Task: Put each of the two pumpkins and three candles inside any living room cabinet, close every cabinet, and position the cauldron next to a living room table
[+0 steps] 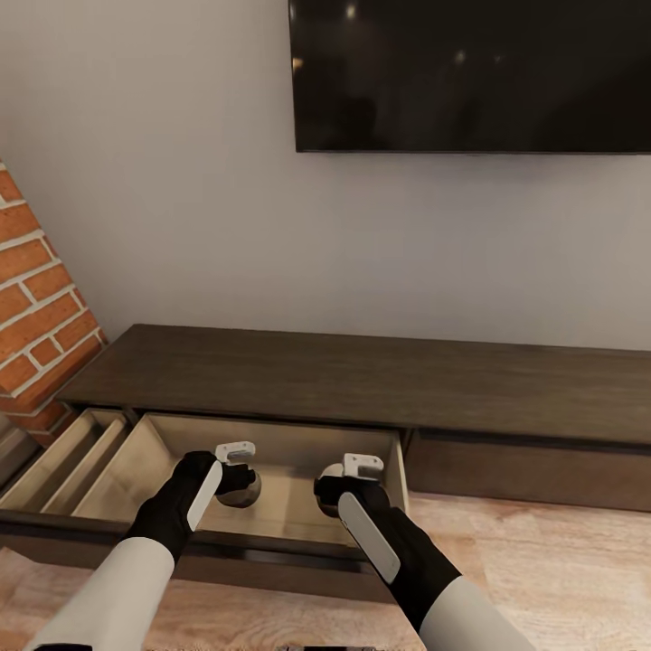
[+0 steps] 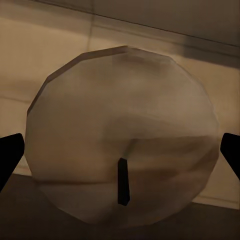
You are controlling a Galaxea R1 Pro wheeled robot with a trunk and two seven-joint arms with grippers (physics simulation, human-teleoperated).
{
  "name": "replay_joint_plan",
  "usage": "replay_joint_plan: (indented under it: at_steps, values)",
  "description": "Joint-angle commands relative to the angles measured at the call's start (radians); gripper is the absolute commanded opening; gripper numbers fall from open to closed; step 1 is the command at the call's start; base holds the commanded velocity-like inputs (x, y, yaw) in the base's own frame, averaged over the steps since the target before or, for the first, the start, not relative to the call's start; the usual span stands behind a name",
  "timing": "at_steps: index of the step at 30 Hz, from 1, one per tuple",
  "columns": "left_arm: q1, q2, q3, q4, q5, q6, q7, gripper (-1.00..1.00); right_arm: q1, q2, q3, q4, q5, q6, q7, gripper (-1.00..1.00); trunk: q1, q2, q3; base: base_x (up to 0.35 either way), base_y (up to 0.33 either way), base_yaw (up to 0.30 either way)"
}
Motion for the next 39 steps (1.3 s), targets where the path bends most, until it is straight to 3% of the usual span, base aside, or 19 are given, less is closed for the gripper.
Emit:
replay_joint_plan:
  at_steps: [1,11,21,39]
  values:
    - [0.000,0.000,0.000,0.000,0.000,0.000,0.000,-1.00,0.000,0.000,0.000,0.005,0.001,-0.002,0.000,-1.00,0.004,-0.007,-0.003,0.000,0.000,0.000]
    - [0.000,-0.001,0.000,0.000,0.000,0.000,0.000,-1.00,0.000,0.000,-0.001,0.018,0.002,-0.002,0.000,-1.00,0.042,-0.077,-0.034,0.000,0.000,0.000]
    - [0.000,-0.001,-0.001,0.000,0.000,0.000,0.000,-1.00,0.000,0.000,-0.001,0.018,0.000,-0.001,0.000,-1.00,0.044,-0.078,-0.054,0.000,0.000,0.000]
    - [0.000,-0.001,-0.001,0.000,0.001,0.000,0.000,-1.00,0.000,0.000,-0.001,0.019,0.001,-0.002,0.000,-1.00,0.044,-0.078,-0.054,0.039,0.010,0.000]
